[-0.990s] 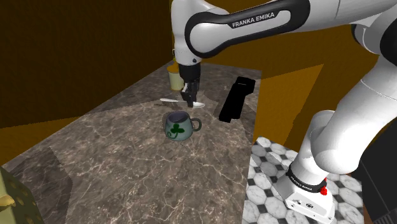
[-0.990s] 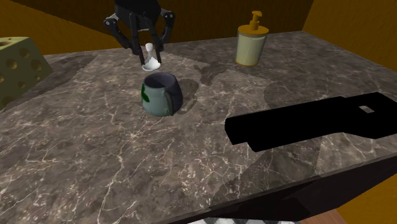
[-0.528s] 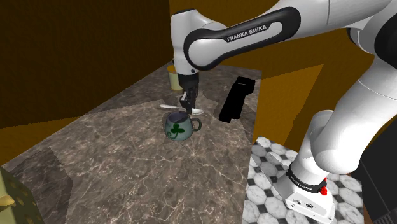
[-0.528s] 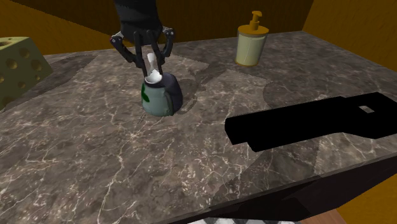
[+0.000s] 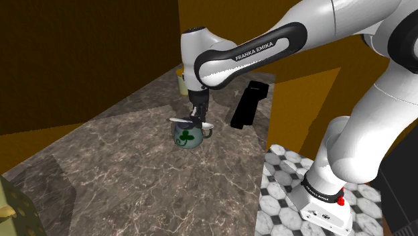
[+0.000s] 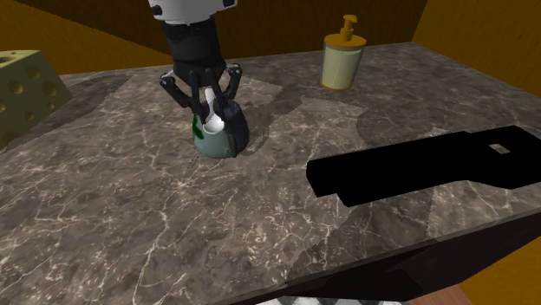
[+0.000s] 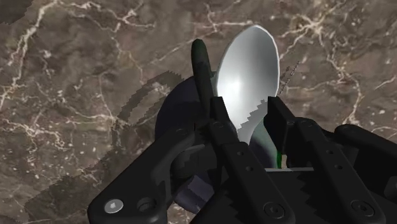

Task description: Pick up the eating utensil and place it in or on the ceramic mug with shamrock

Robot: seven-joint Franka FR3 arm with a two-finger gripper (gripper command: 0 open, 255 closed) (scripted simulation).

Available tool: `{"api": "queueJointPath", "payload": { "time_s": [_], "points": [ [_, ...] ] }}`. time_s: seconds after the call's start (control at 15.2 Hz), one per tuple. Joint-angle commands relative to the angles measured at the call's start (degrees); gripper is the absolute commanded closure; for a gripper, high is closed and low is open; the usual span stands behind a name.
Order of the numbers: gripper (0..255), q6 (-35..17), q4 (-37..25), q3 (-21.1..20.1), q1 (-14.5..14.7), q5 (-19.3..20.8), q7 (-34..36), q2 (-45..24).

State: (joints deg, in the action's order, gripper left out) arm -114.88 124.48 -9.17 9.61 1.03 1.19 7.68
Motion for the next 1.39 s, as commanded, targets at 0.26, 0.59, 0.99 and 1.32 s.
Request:
{"api": "queueJointPath", "payload": {
  "time_s": [0.26,0.59,0.99,1.32],
  "points": [
    [255,-0.79,0.54,-0.05,0.03,0.04,0.10,-0.22],
    [0,-0.78,0.54,-0.05,0.03,0.04,0.10,-0.22],
    [0,3.08,-2.38,-0.04,0.07,-0.15,-0.04,0.73],
    [0,6.52,-5.25,-0.03,0.10,-0.27,-0.12,1.32]
  ]
}}
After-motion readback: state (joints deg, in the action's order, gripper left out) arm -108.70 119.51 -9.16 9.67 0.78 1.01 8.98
